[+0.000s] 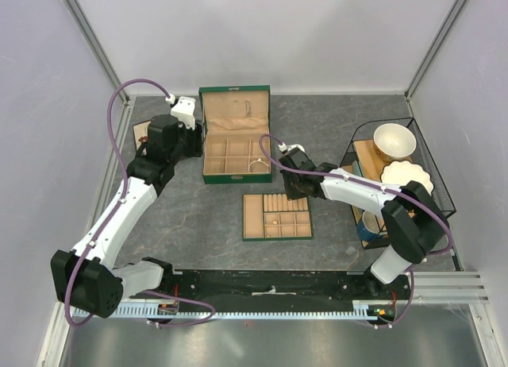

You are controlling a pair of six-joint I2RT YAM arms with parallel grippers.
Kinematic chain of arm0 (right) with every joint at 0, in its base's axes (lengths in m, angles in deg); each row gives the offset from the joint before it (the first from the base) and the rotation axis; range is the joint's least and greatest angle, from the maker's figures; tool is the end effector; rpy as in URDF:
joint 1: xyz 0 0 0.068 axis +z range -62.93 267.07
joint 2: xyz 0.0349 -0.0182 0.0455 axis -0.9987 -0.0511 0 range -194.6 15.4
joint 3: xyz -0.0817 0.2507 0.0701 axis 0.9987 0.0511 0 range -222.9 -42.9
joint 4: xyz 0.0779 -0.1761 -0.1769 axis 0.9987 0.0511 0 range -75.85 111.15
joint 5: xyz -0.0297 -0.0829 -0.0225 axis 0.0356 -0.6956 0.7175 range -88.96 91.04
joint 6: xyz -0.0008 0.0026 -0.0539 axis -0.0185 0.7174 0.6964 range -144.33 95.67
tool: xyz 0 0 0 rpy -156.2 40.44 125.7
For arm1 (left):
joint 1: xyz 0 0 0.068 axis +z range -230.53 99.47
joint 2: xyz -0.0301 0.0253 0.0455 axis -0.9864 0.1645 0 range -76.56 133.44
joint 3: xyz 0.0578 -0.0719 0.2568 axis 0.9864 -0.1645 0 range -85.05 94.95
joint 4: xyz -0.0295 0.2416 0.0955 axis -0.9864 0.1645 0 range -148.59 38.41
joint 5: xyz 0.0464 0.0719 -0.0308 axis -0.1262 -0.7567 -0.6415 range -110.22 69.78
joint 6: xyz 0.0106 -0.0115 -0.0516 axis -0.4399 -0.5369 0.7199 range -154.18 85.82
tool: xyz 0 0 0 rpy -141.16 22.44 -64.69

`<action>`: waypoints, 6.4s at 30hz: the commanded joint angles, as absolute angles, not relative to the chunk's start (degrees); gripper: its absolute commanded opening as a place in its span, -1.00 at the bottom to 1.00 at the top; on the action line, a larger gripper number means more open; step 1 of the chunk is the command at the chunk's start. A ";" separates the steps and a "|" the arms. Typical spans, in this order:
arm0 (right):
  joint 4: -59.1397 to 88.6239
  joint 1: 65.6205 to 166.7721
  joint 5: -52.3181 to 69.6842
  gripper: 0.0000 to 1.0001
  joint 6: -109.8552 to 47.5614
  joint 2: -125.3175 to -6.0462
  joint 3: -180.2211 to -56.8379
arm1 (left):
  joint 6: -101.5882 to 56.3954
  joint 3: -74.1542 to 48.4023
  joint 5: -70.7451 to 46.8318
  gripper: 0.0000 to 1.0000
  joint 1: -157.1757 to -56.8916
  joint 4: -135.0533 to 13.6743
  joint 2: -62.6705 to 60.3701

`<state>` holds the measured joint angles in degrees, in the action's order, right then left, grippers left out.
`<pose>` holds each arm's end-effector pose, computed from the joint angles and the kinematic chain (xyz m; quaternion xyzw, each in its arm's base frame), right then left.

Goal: Organize the mixed jewelry

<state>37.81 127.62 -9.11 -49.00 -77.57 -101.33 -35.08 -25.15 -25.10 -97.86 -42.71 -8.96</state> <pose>0.2525 0.2078 0.1950 -0.1083 0.9521 0.0754 0.2758 0.2592 -0.0778 0.3404 0.1093 0.8290 -0.0429 0.5467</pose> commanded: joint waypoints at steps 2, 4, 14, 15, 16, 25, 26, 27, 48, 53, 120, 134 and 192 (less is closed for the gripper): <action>37.61 127.85 -11.26 -1.00 -48.85 -77.94 -101.96 | -36.20 -25.37 -25.84 0.19 -97.67 -45.58 -10.73; 37.61 127.85 -11.26 -1.00 -48.85 -78.03 -101.78 | -36.20 -25.46 -25.84 0.19 -97.67 -45.58 -10.90; 37.09 128.55 -12.14 -1.00 -48.33 -78.73 -100.90 | -36.20 -25.89 -26.02 0.19 -97.59 -45.75 -11.08; 37.00 128.55 -11.97 -1.00 -48.41 -78.82 -100.82 | -36.20 -25.89 -26.02 0.19 -97.67 -45.75 -11.16; 36.82 128.64 -11.97 -1.00 -48.33 -78.73 -100.73 | -36.28 -25.89 -26.19 0.19 -97.59 -45.67 -11.17; 36.65 129.52 -12.23 -1.00 -48.24 -79.78 -100.20 | -36.46 -26.25 -26.20 0.19 -97.58 -45.93 -11.34; 36.65 129.61 -12.23 -1.00 -48.33 -80.13 -100.11 | -36.46 -26.25 -26.19 0.19 -97.50 -45.93 -11.43; 36.73 129.87 -12.32 -1.00 -48.33 -80.40 -100.03 | -36.37 -26.33 -26.28 0.19 -97.50 -45.93 -11.34; 37.96 131.45 -14.95 -1.00 -48.77 -83.13 -102.92 | -36.02 -27.48 -24.88 0.19 -97.06 -46.54 -11.78; 38.58 131.63 -15.74 -1.00 -48.50 -83.57 -104.24 | -36.02 -27.48 -24.61 0.19 -97.06 -46.55 -11.87; 39.28 133.74 -10.82 -0.45 -50.09 -82.77 -109.69 | -35.58 -28.09 -23.65 0.17 -97.06 -46.19 -13.63; 38.58 133.74 -11.79 -0.87 -49.47 -83.04 -108.73 | -35.58 -28.27 -23.56 0.17 -97.06 -46.11 -13.98; 39.11 125.75 -15.48 0.63 -42.09 -70.65 -114.44 | -35.06 -29.15 -20.93 0.53 -96.09 -45.14 -15.12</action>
<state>39.10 128.98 -12.43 -44.25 -74.77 -110.88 -35.11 -29.19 -22.79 -96.61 -43.93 -13.58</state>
